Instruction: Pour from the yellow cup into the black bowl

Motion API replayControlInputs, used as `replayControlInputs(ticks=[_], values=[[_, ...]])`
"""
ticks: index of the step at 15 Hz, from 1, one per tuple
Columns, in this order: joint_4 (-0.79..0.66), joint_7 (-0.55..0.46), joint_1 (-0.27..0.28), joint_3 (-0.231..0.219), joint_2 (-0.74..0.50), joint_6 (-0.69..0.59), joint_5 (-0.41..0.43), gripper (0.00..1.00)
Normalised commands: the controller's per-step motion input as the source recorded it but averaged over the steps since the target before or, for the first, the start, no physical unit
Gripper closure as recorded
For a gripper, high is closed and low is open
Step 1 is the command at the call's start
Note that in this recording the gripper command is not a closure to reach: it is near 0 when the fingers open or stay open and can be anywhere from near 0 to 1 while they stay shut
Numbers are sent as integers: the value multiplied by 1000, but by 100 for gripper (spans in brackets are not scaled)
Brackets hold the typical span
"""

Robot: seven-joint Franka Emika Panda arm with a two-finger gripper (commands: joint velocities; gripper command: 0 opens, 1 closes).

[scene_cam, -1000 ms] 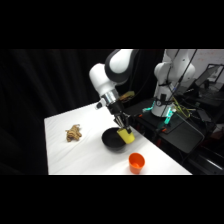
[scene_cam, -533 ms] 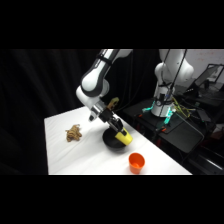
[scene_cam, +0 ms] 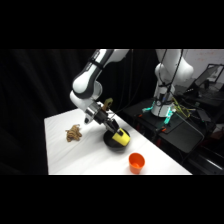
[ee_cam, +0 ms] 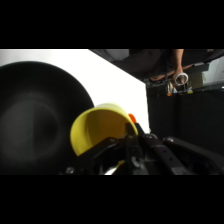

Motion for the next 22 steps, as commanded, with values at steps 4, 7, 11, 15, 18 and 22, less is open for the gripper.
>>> replayControlInputs(ticks=[4,7,11,15,18,22], values=[[-376,260,97,-81,-560,307,-64,13],[-583,316,172,-92,-693,607,-172,13],[-627,382,162,-49,-701,645,-227,14],[-505,427,155,-23,-506,684,-355,15],[-290,511,117,-56,-217,662,-514,15],[6,646,41,-191,48,469,-673,15]])
